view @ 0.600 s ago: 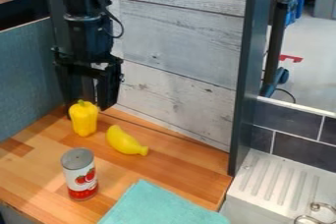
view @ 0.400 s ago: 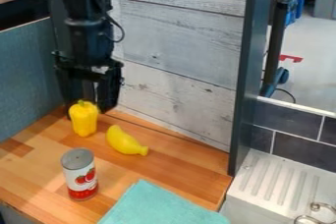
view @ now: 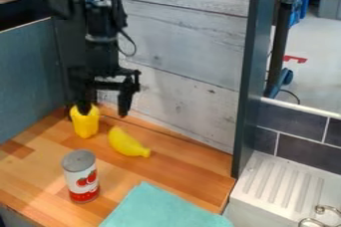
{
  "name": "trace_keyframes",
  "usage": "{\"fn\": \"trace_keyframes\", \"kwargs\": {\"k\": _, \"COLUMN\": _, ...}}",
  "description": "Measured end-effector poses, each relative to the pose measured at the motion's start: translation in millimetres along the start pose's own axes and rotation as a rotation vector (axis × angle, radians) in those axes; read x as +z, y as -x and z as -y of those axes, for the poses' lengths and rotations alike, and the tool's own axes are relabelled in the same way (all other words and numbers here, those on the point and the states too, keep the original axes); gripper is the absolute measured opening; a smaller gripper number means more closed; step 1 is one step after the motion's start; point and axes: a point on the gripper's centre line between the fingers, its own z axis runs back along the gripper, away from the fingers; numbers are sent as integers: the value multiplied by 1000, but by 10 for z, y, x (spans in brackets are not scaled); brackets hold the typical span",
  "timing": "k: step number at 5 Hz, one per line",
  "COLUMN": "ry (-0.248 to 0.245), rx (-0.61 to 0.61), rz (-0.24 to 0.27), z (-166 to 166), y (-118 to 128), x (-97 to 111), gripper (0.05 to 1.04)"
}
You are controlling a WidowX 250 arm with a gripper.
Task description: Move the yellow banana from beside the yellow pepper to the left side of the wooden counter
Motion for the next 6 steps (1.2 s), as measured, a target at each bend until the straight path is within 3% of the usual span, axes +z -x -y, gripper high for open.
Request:
{"fn": "trace_keyframes", "kwargs": {"k": 1, "ry": 5, "rx": 149, "rz": 8, "z": 75, "y": -190, "x": -171, "gripper": 1000}}
{"fn": "trace_keyframes", "kwargs": {"k": 2, "ry": 19, "rx": 172, "rz": -22, "z": 180, "y": -339, "x": -319, "gripper": 1000}}
{"fn": "trace_keyframes", "kwargs": {"k": 3, "ry": -6, "rx": 223, "rz": -23, "z": 182, "y": -496, "x": -392, "gripper": 1000}}
{"fn": "trace_keyframes", "kwargs": {"k": 4, "ry": -64, "rx": 267, "rz": -44, "z": 147, "y": -603, "x": -467, "gripper": 1000}}
{"fn": "trace_keyframes", "kwargs": {"k": 6, "ry": -138, "rx": 317, "rz": -50, "z": 52, "y": -611, "x": -642, "gripper": 1000}}
